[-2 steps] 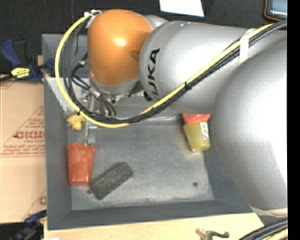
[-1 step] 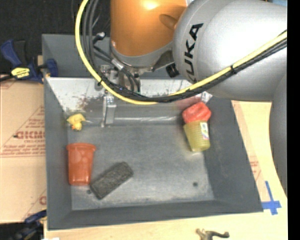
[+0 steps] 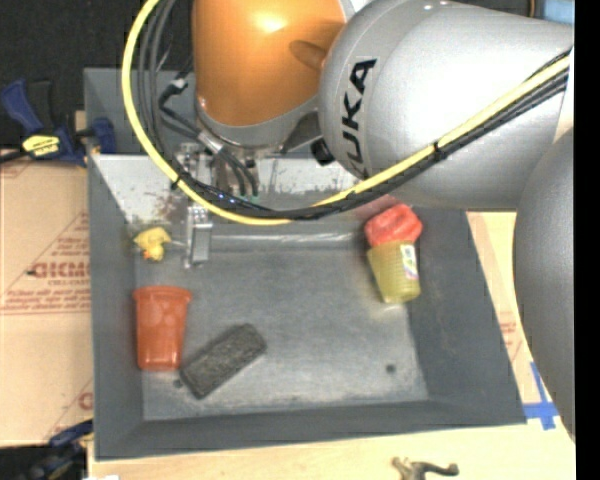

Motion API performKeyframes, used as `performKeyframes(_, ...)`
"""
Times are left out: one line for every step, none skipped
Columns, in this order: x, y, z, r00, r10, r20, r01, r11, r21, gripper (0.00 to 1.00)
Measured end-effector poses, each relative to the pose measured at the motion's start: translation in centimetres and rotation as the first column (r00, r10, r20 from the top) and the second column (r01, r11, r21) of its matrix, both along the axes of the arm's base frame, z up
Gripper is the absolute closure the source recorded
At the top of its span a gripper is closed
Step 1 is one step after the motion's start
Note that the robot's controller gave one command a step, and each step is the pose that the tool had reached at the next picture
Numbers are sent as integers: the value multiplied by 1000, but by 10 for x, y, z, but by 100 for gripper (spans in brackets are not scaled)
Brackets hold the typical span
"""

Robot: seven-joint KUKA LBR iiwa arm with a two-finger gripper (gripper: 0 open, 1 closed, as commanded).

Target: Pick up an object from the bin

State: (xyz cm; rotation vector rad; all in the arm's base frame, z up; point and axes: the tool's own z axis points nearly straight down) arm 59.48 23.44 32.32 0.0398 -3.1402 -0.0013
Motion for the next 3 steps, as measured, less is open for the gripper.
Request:
performKeyframes(27, -112, -27, 994, 112, 15, -112, 994, 0, 0)
performKeyframes(7, -95, 91, 999, 50, 9, -50, 999, 4, 0)
performKeyframes(14, -135, -4, 991, 136, 9, -136, 991, -3, 0)
